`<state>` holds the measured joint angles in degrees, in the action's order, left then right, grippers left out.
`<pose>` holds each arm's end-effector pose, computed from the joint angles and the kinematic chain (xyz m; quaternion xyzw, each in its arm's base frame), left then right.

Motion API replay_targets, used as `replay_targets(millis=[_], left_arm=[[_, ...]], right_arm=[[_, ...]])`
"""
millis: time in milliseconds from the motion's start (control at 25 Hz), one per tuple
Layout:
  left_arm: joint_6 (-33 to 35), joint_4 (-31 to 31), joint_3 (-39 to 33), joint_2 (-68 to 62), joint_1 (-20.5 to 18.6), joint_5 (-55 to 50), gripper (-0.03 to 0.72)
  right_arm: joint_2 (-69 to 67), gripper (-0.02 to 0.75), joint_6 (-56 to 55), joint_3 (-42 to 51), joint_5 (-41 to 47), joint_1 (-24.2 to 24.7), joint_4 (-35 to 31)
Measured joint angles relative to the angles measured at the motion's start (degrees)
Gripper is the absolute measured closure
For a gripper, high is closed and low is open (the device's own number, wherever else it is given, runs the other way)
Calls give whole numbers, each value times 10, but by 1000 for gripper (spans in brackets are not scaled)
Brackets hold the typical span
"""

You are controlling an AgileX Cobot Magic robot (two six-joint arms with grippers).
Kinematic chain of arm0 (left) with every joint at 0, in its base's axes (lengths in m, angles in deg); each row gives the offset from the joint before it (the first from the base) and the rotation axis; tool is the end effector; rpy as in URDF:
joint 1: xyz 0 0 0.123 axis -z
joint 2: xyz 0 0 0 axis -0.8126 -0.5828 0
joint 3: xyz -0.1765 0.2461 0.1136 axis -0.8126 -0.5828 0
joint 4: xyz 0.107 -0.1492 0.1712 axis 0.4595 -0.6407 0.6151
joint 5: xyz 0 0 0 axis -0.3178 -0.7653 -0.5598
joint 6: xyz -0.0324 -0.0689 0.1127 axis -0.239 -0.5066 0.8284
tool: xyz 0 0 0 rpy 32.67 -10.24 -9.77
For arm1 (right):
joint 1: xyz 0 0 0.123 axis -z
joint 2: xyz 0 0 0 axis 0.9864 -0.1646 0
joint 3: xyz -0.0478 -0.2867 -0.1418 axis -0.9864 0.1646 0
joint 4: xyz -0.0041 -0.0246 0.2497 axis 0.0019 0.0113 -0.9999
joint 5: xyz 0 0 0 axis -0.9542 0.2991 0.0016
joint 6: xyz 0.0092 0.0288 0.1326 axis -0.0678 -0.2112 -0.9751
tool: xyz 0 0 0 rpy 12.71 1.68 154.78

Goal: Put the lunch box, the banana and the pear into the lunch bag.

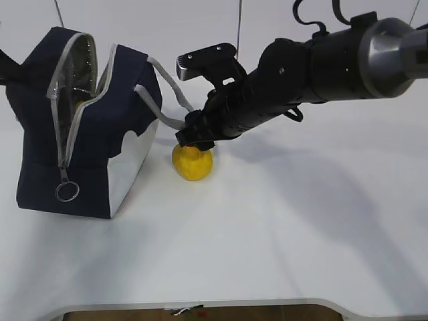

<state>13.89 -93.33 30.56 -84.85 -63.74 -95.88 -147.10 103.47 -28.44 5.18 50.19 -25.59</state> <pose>0.3995 -0.0151 0.2933 -0.0205 0.9160 -0.2843 0.2822 0.4183 0.2601 0.2049 -0.2960 0.8771 0.1272 0.3562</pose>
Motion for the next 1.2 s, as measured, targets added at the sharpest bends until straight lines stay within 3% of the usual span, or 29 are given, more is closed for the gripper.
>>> replay_targets(millis=[400,1200], left_arm=[[0,0,0,0,0,4,662],[0,0,0,0,0,5,662]], right_arm=[[-7,286,9,2,-11,0,-46],[-37,289,11,2,-57,-1,-65]])
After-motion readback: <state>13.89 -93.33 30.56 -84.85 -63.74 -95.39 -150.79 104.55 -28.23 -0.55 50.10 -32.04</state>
